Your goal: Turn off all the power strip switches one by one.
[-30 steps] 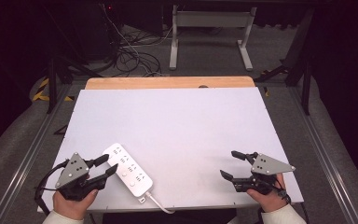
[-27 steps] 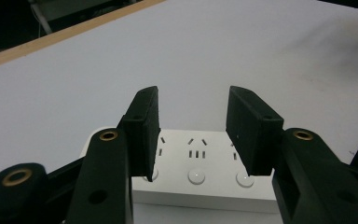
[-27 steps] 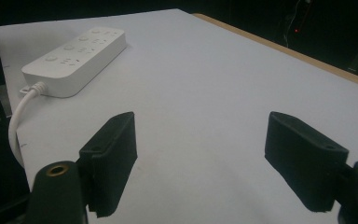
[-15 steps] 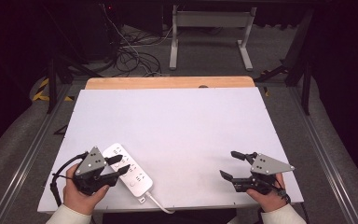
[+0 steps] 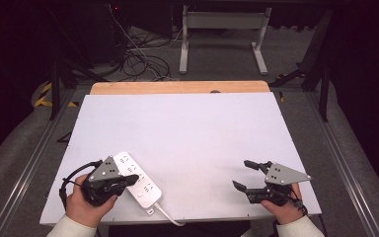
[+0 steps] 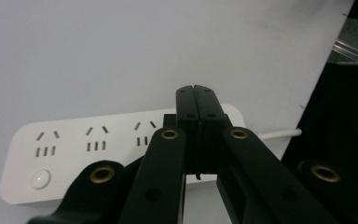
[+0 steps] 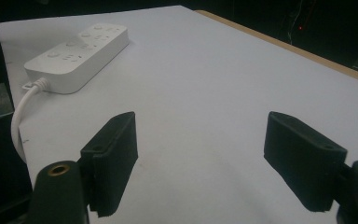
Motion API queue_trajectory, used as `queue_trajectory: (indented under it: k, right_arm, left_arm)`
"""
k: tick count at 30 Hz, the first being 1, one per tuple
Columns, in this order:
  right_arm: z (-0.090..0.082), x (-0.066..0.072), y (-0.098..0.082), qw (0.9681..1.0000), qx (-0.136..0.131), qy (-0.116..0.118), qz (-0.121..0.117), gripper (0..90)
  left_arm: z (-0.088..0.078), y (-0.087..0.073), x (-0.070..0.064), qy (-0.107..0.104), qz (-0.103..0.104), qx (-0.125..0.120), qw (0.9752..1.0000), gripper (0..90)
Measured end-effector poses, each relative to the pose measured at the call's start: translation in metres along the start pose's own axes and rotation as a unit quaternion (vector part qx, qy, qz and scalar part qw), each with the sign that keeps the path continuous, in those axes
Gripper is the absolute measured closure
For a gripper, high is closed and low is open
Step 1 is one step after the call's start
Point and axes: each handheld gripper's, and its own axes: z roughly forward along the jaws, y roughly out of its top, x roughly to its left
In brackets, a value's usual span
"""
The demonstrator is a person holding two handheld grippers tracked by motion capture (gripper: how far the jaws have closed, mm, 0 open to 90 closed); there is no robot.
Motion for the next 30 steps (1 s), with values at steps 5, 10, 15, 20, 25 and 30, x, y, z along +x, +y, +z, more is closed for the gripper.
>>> queue_trajectory:
  k: [5,10,15,20,25,30]
  right_arm:
    - [0.0,0.0,0.0,1.0,0.0,0.006,0.001,26.3]
    - [0.001,0.0,0.0,1.0,0.002,0.008,0.001,26.4]
    - [0.001,0.001,0.0,1.0,0.002,0.009,0.002,26.4]
    - [0.001,0.001,0.0,0.9999,0.003,0.01,-0.001,26.4]
    - [0.002,0.001,0.0,0.9999,0.007,0.011,-0.002,26.4]
    - [0.002,0.0,-0.001,0.9999,0.008,0.013,-0.001,26.4]
  left_arm:
    - [0.005,0.006,-0.003,-0.004,0.006,0.045,0.999,90.0]
    - [0.014,0.009,-0.002,-0.007,0.005,0.094,0.9955,90.0]
    - [0.025,0.011,-0.001,0.0,0.002,0.143,0.9897,90.0]
    - [0.035,0.012,-0.003,-0.01,0.007,0.176,0.9843,90.0]
    - [0.04,0.013,-0.003,-0.015,0.007,0.189,0.9817,90.0]
    - [0.046,0.013,-0.004,-0.018,0.006,0.201,0.9793,90.0]
